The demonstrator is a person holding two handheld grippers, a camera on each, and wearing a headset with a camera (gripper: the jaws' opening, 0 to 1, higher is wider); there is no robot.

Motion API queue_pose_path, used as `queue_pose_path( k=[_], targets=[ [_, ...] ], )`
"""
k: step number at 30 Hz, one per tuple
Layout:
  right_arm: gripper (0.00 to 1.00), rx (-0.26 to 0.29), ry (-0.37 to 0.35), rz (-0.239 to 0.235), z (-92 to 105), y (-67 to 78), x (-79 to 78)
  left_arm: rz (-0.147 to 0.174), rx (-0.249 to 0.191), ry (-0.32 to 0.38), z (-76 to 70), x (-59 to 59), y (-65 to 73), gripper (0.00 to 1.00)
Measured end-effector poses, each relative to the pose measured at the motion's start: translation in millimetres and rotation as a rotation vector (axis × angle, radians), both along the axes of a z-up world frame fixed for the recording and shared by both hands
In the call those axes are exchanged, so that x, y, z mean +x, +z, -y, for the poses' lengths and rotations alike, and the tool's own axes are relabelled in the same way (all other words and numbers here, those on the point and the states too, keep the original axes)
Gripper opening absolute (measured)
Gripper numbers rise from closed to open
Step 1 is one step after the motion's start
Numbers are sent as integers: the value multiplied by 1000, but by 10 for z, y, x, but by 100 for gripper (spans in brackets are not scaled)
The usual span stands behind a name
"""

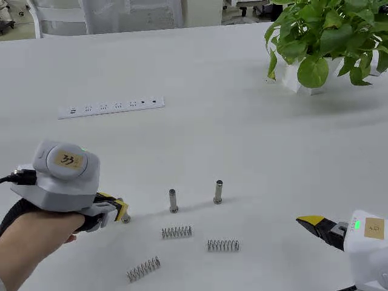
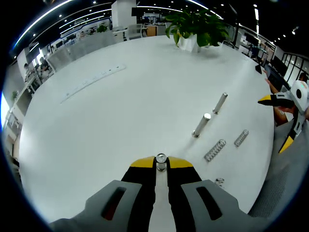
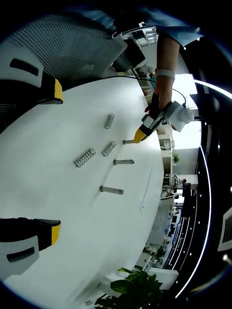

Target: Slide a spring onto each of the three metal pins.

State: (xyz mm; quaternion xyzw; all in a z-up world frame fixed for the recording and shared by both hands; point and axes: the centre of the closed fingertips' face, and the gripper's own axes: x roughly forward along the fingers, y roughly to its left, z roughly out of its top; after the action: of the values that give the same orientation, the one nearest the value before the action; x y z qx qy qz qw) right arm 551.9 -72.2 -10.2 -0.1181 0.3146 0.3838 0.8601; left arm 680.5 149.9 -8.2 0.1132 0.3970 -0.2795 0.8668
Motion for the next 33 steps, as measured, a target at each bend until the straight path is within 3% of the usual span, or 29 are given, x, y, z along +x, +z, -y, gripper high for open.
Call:
queue_pose_path(
  k=[24,33],
  targets=[
    [98,-2,7,-9,-8,-21,-15,17,20,-20,12,-13,-15,5],
    [99,-2,7,-10,-7,-25,-16,23,31,-23,13,-15,-27,18]
  ],
)
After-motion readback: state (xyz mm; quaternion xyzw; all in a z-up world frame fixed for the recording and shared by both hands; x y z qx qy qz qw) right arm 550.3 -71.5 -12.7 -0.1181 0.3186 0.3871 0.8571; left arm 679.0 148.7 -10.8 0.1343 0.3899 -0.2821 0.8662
